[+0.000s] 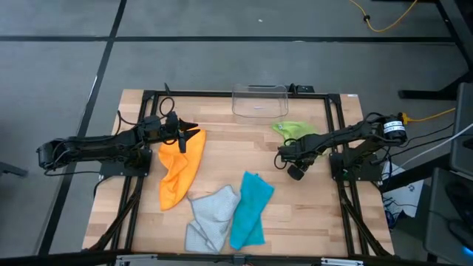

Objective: Fold microfiber towels
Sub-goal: Fold the green microfiber towel

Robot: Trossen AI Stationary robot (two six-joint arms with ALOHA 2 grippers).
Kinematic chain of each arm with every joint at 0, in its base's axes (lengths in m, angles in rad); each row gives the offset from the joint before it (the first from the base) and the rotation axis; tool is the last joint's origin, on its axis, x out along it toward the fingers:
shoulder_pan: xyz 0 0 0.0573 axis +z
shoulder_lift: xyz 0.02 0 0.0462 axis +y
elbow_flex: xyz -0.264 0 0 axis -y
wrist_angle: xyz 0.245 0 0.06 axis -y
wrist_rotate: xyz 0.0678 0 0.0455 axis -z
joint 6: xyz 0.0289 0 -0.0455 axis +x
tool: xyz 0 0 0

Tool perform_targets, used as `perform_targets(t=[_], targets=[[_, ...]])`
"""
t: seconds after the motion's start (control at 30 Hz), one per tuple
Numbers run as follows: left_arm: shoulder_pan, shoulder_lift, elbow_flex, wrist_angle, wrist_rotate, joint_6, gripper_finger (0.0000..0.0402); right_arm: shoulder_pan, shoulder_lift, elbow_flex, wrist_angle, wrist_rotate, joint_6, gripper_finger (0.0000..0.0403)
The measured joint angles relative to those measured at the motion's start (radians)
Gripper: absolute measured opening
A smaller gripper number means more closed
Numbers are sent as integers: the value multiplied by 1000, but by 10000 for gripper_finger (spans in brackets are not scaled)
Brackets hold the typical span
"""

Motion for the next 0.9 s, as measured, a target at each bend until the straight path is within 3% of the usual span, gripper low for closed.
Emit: perform_targets(t=[0.23, 0.43, 0.7, 0.9], targets=[[0, 0, 0, 0, 0, 0, 124, -2, 4, -2, -35, 39, -52, 11], [0, 0, 0, 0, 0, 0, 124, 11, 4, 87, -216, 99, -53, 4], [0, 0, 0, 0, 0, -3, 124, 38, 3, 332, -442, 264, -104, 2], [0, 0, 0, 0, 6, -136, 124, 93, -2, 545, -491, 344, -162, 2]])
